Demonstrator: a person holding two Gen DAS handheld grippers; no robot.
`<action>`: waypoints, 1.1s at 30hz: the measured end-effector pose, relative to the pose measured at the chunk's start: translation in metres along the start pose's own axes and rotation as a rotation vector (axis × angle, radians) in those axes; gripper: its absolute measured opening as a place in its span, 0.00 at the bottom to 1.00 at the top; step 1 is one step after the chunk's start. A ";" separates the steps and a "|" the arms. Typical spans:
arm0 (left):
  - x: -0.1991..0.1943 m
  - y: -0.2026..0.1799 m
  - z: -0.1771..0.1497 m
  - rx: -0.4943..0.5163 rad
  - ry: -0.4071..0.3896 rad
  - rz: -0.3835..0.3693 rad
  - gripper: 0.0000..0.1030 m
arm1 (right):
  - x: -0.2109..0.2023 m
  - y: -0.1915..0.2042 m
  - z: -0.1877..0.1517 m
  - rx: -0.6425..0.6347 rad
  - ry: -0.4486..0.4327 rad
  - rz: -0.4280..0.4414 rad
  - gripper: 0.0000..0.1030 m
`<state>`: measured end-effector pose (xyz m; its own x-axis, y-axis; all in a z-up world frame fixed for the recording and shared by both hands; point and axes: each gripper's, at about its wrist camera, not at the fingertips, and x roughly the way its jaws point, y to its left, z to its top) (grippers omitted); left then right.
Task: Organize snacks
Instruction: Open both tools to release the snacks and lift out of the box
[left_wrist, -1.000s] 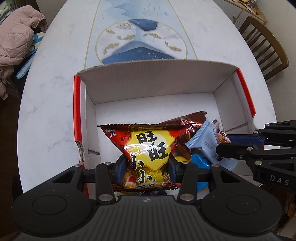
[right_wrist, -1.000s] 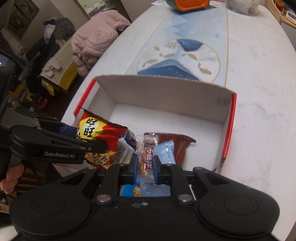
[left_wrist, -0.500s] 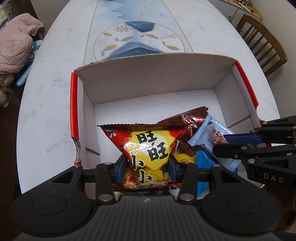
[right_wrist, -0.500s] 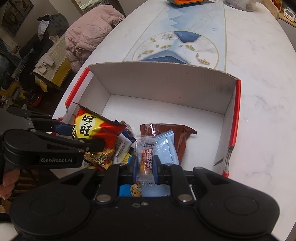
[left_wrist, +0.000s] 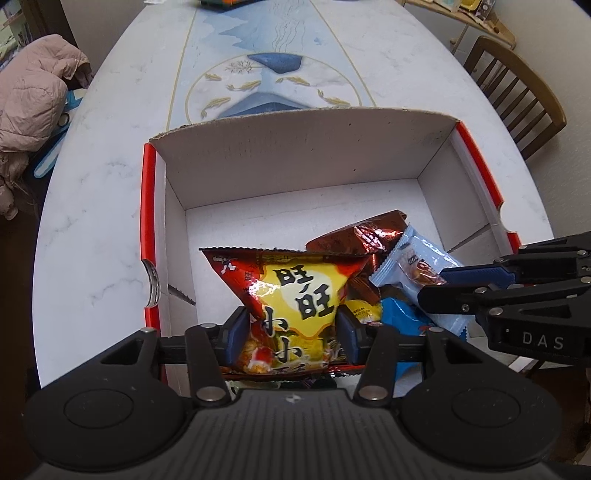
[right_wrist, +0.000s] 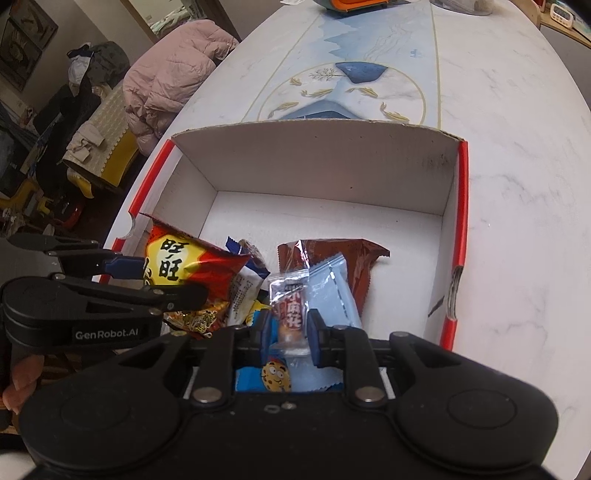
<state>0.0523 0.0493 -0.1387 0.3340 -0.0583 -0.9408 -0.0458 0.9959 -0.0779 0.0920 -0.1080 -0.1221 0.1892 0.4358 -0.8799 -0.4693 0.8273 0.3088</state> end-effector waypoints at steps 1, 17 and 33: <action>-0.002 0.000 -0.001 -0.001 -0.007 -0.002 0.51 | -0.001 0.000 -0.001 0.004 -0.003 0.002 0.21; -0.035 -0.002 -0.021 0.006 -0.114 0.004 0.57 | -0.029 0.005 -0.017 0.012 -0.117 0.028 0.37; -0.076 -0.005 -0.033 -0.020 -0.272 -0.028 0.67 | -0.070 0.013 -0.030 -0.026 -0.317 0.042 0.89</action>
<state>-0.0039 0.0469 -0.0774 0.5762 -0.0619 -0.8150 -0.0508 0.9925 -0.1113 0.0470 -0.1382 -0.0673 0.4266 0.5615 -0.7091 -0.5034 0.7987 0.3297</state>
